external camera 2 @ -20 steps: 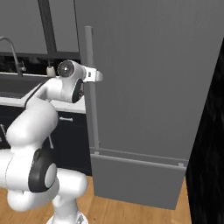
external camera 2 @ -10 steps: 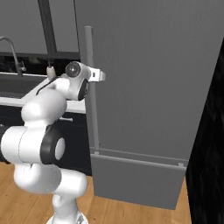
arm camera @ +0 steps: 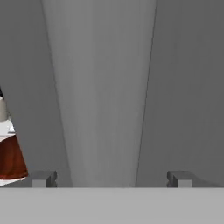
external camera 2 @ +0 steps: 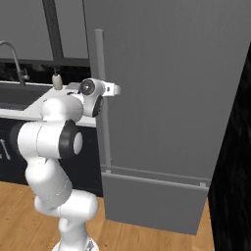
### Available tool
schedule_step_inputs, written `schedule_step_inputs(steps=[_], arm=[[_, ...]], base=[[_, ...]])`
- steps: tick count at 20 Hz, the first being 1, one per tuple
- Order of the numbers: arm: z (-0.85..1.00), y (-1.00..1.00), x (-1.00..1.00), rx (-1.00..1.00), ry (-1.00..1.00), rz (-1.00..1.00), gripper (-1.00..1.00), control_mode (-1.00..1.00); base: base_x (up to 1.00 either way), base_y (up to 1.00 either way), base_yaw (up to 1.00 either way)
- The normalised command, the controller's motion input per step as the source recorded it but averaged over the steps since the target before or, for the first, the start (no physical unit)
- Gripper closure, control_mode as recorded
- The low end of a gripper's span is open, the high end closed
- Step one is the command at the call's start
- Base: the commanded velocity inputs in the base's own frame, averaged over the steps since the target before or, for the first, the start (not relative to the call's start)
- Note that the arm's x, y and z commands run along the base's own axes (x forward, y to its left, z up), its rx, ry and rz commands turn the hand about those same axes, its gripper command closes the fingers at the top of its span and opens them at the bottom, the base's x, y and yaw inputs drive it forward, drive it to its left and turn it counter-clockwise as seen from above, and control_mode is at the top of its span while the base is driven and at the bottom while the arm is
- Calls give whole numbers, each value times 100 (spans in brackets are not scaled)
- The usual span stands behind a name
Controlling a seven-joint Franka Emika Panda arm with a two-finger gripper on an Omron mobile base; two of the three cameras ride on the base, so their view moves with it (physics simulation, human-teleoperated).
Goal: Grab a lemon wedge from the fridge and one ice cube from the ice bowl, and put them in the glass of lemonade.
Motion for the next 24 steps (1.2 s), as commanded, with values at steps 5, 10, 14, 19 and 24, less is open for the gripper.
schedule_step_inputs(steps=[5, 10, 14, 19, 24], arm=[[-29, 0, 65, 0, -1, 0, -100, -100], [-20, 0, 76, 0, 0, 0, -100, -100], [-8, 0, 75, 0, 0, 0, 100, -100], [0, -5, -6, 0, 7, 2, 100, -100], [1, -31, -71, 0, 10, 3, 100, -100]], base=[[0, 0, 0], [0, 0, 0], [0, 0, 0], [0, 0, 0], [0, 0, 0]])
